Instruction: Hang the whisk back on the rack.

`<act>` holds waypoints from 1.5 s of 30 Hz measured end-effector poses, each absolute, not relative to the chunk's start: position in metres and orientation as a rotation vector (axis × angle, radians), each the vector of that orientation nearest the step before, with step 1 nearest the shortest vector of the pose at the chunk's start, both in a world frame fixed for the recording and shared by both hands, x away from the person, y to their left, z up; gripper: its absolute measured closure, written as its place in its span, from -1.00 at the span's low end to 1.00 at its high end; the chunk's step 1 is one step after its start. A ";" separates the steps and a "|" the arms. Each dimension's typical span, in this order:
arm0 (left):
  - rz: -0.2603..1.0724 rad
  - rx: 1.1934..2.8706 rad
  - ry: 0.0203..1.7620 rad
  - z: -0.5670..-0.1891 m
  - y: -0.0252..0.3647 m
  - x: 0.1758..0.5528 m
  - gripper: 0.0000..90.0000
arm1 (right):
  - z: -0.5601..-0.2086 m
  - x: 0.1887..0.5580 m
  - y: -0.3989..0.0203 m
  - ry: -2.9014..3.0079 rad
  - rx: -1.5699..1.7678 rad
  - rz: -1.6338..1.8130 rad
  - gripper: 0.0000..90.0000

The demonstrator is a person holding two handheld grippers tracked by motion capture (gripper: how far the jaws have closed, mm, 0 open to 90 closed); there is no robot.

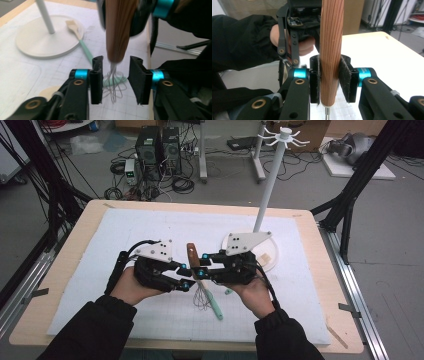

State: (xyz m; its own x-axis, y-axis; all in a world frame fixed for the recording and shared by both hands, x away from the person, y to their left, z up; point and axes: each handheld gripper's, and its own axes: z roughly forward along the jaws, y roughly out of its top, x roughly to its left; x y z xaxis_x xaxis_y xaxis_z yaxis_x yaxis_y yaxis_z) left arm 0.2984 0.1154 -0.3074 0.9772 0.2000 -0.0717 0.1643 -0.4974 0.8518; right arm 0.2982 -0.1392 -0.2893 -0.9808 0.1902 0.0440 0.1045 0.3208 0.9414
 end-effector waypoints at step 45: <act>0.390 2.035 0.555 -0.338 0.188 0.268 -0.56 | -0.239 0.328 -0.224 2.343 0.571 1.704 0.61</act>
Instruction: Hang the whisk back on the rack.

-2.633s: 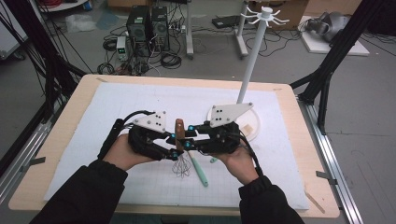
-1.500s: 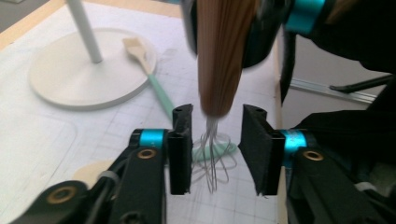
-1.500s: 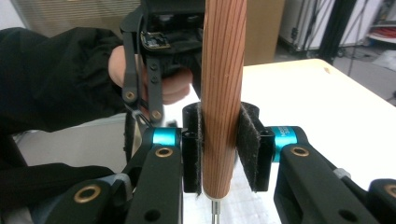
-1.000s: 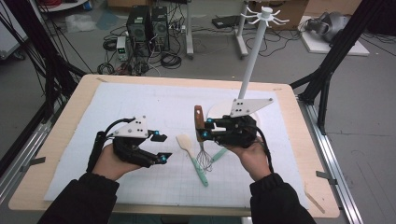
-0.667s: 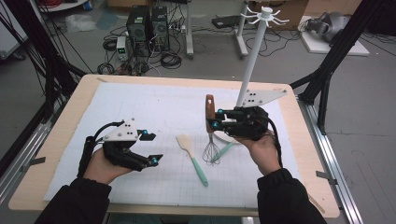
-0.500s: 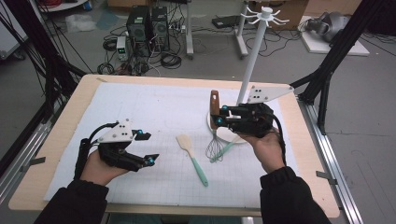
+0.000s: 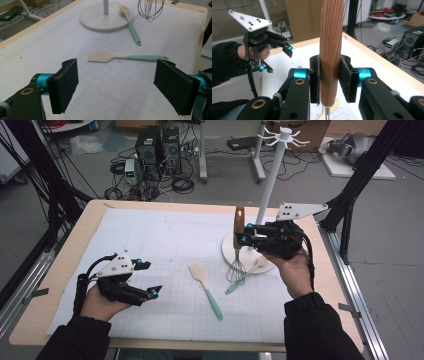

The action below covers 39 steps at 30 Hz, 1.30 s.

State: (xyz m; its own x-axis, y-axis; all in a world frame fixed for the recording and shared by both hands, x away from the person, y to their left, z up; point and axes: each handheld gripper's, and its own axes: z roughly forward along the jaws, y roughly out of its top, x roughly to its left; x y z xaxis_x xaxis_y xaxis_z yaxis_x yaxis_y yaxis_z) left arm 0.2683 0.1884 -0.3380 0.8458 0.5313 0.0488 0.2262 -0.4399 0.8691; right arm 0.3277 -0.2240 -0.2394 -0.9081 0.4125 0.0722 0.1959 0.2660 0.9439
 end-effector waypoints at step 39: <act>0.432 2.025 0.595 -0.346 0.202 0.267 -0.57 | -0.186 0.363 -0.241 2.213 0.699 1.615 0.61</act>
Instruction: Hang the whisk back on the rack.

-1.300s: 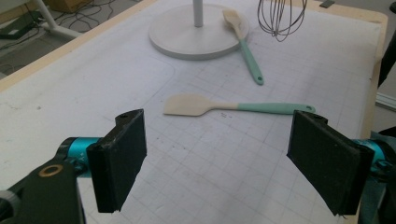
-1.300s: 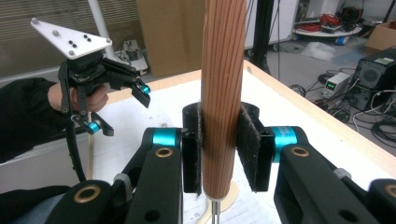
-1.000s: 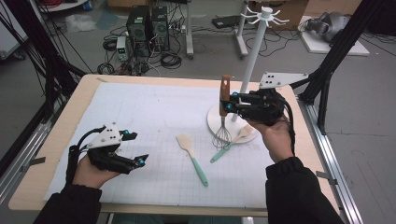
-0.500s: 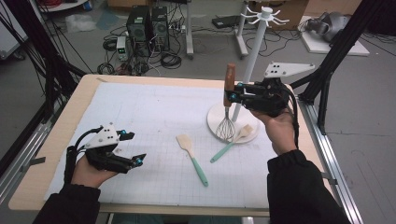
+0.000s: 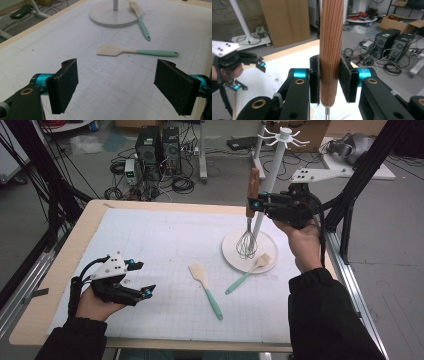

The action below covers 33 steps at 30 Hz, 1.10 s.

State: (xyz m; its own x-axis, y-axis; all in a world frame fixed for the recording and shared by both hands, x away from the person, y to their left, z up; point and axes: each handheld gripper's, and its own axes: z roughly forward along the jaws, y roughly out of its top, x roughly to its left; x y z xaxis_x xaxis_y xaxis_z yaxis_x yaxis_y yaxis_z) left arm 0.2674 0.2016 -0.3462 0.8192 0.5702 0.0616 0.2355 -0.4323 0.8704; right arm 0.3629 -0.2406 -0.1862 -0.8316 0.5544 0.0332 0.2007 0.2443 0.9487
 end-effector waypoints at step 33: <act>0.436 2.020 0.588 -0.346 0.203 0.267 -0.57 | -0.154 0.393 -0.245 2.073 0.908 1.538 0.61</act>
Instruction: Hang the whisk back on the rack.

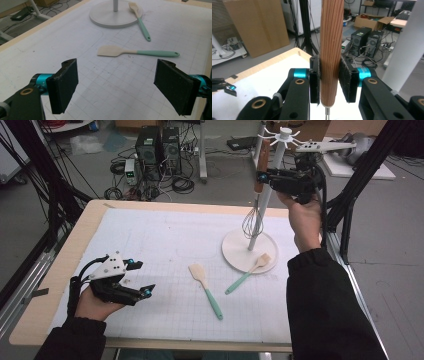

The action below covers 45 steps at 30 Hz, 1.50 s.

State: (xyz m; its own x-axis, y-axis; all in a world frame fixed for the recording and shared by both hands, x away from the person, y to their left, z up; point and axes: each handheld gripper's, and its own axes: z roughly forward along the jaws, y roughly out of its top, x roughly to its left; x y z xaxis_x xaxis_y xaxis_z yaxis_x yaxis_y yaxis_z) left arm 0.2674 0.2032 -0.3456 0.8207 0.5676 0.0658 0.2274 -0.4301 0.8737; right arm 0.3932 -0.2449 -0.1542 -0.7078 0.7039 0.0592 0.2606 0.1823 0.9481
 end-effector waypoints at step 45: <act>0.438 2.023 0.587 -0.348 0.206 0.269 -0.57 | -0.161 0.381 -0.274 2.023 0.927 1.543 0.17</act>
